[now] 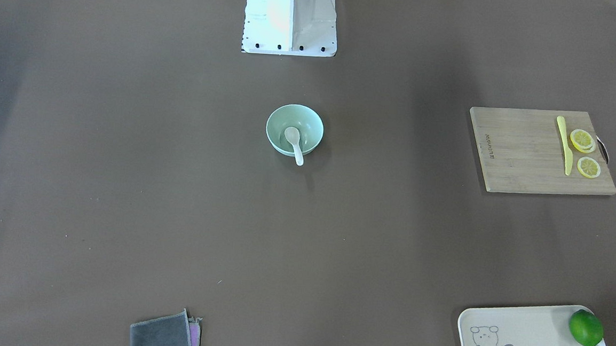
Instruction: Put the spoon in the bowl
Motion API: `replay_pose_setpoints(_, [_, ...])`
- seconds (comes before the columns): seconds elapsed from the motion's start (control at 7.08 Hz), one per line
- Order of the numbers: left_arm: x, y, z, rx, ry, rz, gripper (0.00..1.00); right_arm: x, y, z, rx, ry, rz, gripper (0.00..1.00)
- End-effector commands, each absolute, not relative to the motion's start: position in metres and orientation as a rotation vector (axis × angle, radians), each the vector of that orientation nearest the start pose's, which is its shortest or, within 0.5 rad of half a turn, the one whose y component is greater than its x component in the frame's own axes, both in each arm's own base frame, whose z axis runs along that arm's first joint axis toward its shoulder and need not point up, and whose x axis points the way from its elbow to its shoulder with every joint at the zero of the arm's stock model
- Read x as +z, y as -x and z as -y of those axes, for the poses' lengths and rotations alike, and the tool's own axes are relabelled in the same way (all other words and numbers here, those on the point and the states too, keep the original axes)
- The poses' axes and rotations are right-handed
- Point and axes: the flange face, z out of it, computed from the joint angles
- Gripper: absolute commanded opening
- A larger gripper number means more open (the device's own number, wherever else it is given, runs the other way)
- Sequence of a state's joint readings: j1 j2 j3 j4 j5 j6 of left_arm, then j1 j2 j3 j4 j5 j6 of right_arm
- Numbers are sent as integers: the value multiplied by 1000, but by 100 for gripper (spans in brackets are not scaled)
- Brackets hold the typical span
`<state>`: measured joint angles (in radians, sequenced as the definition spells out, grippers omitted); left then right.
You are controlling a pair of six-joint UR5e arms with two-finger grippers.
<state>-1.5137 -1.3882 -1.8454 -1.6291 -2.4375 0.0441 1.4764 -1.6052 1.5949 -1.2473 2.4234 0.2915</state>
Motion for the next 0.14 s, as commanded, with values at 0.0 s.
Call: replay_pose_setpoints(0.0, [593, 35, 424, 157, -140, -865, 99, 624, -13, 488, 51, -124, 888, 100])
